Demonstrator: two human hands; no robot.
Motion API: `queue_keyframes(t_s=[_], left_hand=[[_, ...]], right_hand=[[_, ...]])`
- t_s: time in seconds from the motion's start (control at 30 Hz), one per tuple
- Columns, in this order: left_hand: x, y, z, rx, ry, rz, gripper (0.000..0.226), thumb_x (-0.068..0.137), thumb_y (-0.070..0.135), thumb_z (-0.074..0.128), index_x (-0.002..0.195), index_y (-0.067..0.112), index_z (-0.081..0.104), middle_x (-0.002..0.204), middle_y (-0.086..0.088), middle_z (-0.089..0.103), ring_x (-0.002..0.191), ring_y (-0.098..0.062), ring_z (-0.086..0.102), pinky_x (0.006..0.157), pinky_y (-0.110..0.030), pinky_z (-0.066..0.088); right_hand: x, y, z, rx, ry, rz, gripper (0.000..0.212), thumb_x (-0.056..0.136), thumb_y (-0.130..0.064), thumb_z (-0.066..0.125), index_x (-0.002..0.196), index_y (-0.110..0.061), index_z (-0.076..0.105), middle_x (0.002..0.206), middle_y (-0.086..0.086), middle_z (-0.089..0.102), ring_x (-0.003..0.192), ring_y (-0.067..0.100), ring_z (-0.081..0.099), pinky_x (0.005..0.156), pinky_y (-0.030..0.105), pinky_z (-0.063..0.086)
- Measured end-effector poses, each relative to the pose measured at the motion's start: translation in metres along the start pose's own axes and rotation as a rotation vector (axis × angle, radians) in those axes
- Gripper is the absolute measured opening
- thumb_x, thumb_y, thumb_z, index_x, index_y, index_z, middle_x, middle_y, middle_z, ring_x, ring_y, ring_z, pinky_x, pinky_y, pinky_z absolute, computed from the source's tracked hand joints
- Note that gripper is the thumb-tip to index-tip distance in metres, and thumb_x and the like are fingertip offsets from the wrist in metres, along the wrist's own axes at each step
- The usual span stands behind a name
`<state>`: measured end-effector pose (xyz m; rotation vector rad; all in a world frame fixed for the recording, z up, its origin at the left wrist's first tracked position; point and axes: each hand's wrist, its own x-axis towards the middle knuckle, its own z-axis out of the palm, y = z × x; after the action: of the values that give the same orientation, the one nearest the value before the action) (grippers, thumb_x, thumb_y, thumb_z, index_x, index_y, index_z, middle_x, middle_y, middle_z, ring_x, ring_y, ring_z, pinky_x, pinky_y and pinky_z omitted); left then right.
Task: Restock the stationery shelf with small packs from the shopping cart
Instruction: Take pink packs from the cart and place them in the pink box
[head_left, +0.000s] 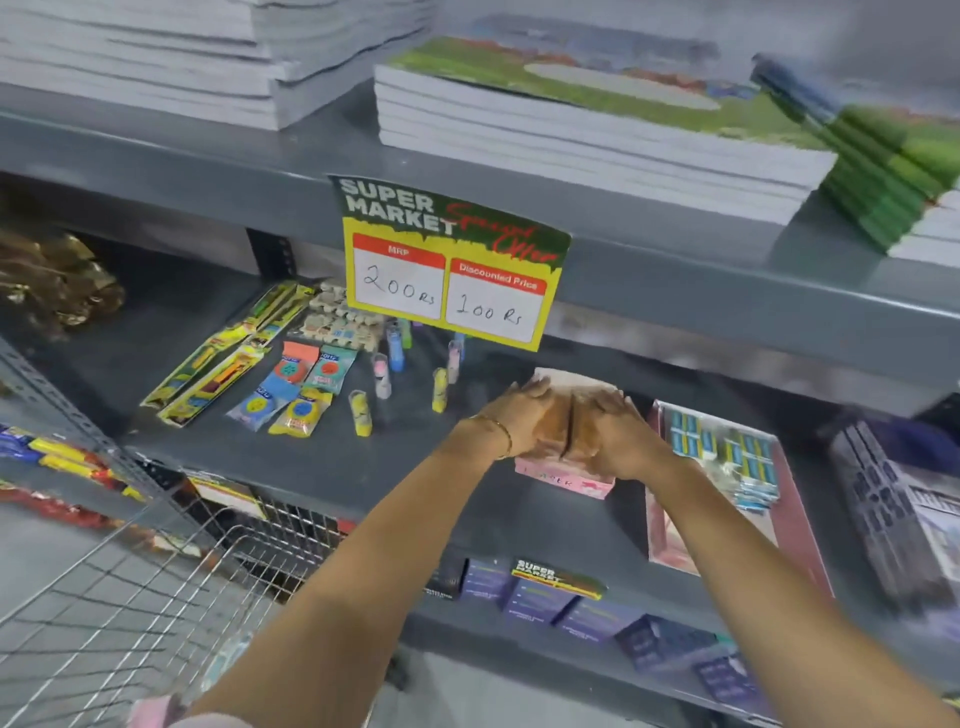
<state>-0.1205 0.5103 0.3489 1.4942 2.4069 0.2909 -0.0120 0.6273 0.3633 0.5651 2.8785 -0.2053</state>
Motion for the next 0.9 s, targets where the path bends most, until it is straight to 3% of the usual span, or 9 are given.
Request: queue_keyframes(t_s=[0.13,0.27,0.4,0.53,0.6,0.67,0.77,0.83,0.9], left_hand=[[-0.044,-0.026,0.003,-0.146,0.219,-0.075,0.077,0.091,0.020,0.059,0.147,0.003,0.010,0.160,-0.012,0.000,0.148,-0.026,0.000,0.123,-0.035,0.005],[-0.134,-0.085,0.020,-0.186,0.375,-0.330,0.081,0.092,0.029,0.057,0.147,0.003,0.003,0.159,-0.011,-0.002,0.148,-0.025,-0.002,0.122,-0.032,0.003],[-0.241,-0.157,0.066,-0.238,0.327,-0.551,0.086,0.085,0.017,0.066,0.146,0.000,0.008,0.159,-0.015,0.001,0.148,-0.029,0.001,0.123,-0.042,0.008],[-0.327,-0.206,0.126,-0.284,0.264,-0.586,0.084,0.081,0.006,0.067,0.146,0.001,0.014,0.158,-0.017,0.005,0.147,-0.033,0.005,0.123,-0.042,0.011],[-0.357,-0.226,0.157,-0.314,0.272,-0.604,0.084,0.080,0.006,0.069,0.145,0.001,0.018,0.157,-0.019,0.011,0.146,-0.034,0.010,0.122,-0.044,0.017],[-0.378,-0.243,0.191,-0.286,0.250,-0.609,0.083,0.081,0.006,0.067,0.146,0.002,0.016,0.157,-0.018,0.011,0.146,-0.032,0.009,0.122,-0.041,0.012],[-0.402,-0.282,0.254,-0.215,0.136,-0.775,0.089,0.085,0.002,0.060,0.148,0.008,-0.002,0.159,-0.010,-0.005,0.148,-0.024,-0.003,0.119,-0.033,-0.002],[-0.416,-0.306,0.288,-0.215,0.002,-0.864,0.076,0.093,0.006,0.050,0.148,0.006,-0.003,0.159,-0.012,-0.005,0.148,-0.028,-0.001,0.121,-0.038,0.006],[-0.426,-0.330,0.316,-0.147,-0.016,-0.837,0.053,0.095,0.017,0.043,0.143,0.001,0.028,0.153,-0.018,0.028,0.142,-0.030,0.030,0.114,-0.036,0.033]], right_hand=[[-0.005,-0.035,-0.024,0.188,0.068,-0.012,0.081,0.077,0.000,0.061,0.143,0.001,0.016,0.155,0.022,0.011,0.145,0.030,0.007,0.118,0.035,0.004],[-0.023,-0.134,-0.015,0.304,0.188,-0.294,0.071,0.076,0.009,0.054,0.141,-0.004,0.028,0.154,0.013,0.024,0.143,0.023,0.020,0.115,0.024,0.010],[-0.031,-0.253,0.062,0.237,-0.089,-0.610,0.067,0.084,-0.002,0.054,0.143,-0.008,0.024,0.156,0.008,0.020,0.144,0.018,0.017,0.114,0.020,0.007],[-0.026,-0.339,0.160,0.068,-0.339,-0.791,0.065,0.083,-0.003,0.058,0.140,-0.003,0.028,0.151,0.015,0.030,0.140,0.026,0.025,0.114,0.026,0.016],[-0.020,-0.369,0.206,-0.017,-0.434,-0.794,0.061,0.086,-0.008,0.057,0.139,-0.003,0.029,0.149,0.015,0.032,0.138,0.026,0.029,0.111,0.028,0.021],[-0.014,-0.388,0.248,-0.069,-0.467,-0.747,0.058,0.087,-0.014,0.057,0.138,-0.003,0.030,0.149,0.016,0.032,0.137,0.029,0.030,0.111,0.034,0.026],[-0.003,-0.405,0.317,-0.160,-0.528,-0.669,0.085,0.084,-0.028,0.065,0.145,-0.005,0.011,0.157,0.011,0.008,0.145,0.029,0.009,0.118,0.034,0.004],[0.007,-0.407,0.355,-0.214,-0.550,-0.622,0.101,0.080,-0.031,0.070,0.145,-0.004,-0.002,0.157,0.015,-0.002,0.145,0.030,-0.004,0.112,0.033,-0.007],[0.015,-0.405,0.384,-0.266,-0.542,-0.585,0.104,0.082,-0.032,0.069,0.143,0.001,-0.009,0.156,0.022,-0.006,0.144,0.034,-0.008,0.113,0.035,-0.009]])
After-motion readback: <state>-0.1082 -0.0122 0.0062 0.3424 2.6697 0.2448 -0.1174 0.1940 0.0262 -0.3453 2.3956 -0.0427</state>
